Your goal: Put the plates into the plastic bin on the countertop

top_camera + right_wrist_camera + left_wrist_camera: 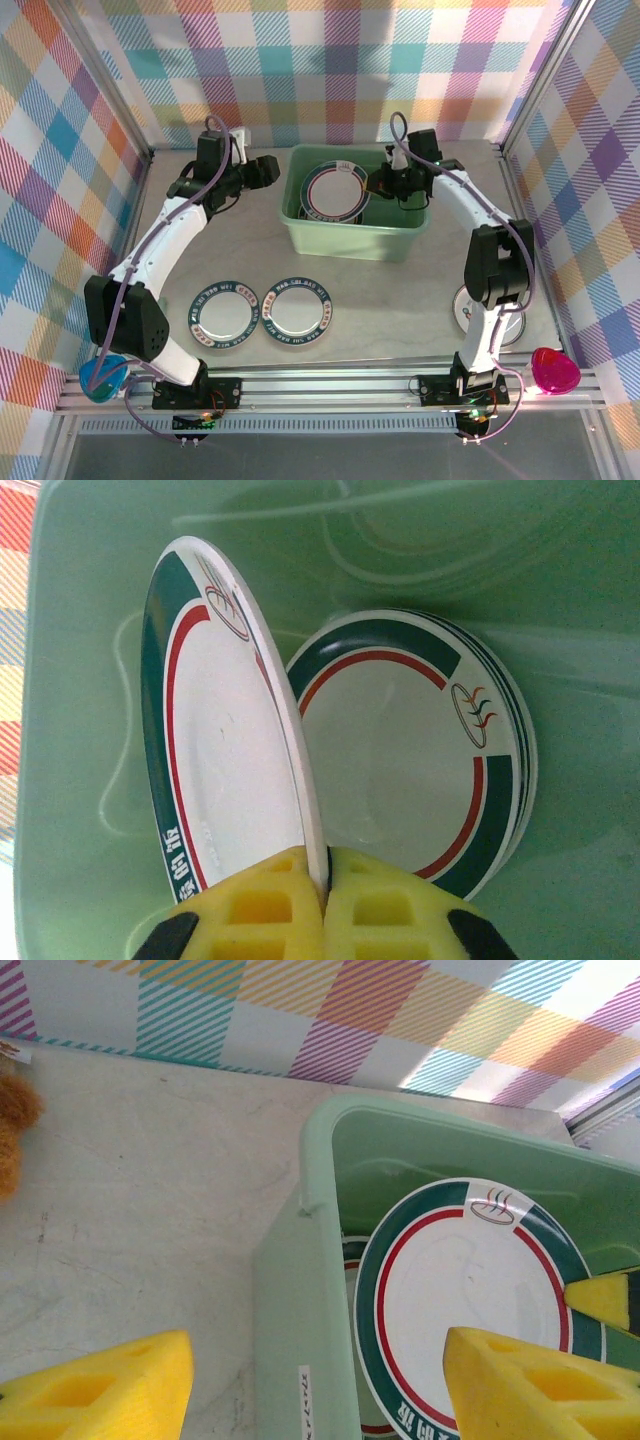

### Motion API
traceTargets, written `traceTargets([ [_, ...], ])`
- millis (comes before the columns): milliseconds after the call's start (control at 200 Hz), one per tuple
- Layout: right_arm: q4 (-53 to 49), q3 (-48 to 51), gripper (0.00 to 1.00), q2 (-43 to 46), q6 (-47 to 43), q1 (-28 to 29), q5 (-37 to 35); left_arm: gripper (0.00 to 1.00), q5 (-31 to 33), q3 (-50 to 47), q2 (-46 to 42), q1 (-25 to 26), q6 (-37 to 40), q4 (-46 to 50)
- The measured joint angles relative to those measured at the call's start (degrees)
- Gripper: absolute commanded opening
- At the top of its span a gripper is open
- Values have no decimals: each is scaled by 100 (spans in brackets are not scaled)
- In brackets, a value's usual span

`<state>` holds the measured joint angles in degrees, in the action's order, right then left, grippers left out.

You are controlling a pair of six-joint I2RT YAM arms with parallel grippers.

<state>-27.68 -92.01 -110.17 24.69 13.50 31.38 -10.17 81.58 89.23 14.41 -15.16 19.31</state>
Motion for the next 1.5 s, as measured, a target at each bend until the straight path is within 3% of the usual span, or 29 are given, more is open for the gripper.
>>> traceTargets([
  [765, -199, 2, 0, -846, -118, 46, 59, 67, 129, -400, -415, 0, -2, 20],
  [855, -219, -17, 3, -920, -140, 63, 92, 67, 127, -417, -428, 0, 0, 79],
  [1005, -435, -170, 20, -1014, -186, 96, 61, 67, 199, -417, -444, 0, 13, 334],
  [1070, -452, -177, 34, -1016, -201, 105, 11, 67, 245, -420, -476, -24, 44, 476],
  [1285, -544, -181, 61, -1012, -264, 116, -179, 67, 229, -452, -837, -343, 289, 1075],
  [1500, -796, -396, 76, -929, -348, 118, -245, 67, -190, -507, -1137, -730, 1021, 2258],
])
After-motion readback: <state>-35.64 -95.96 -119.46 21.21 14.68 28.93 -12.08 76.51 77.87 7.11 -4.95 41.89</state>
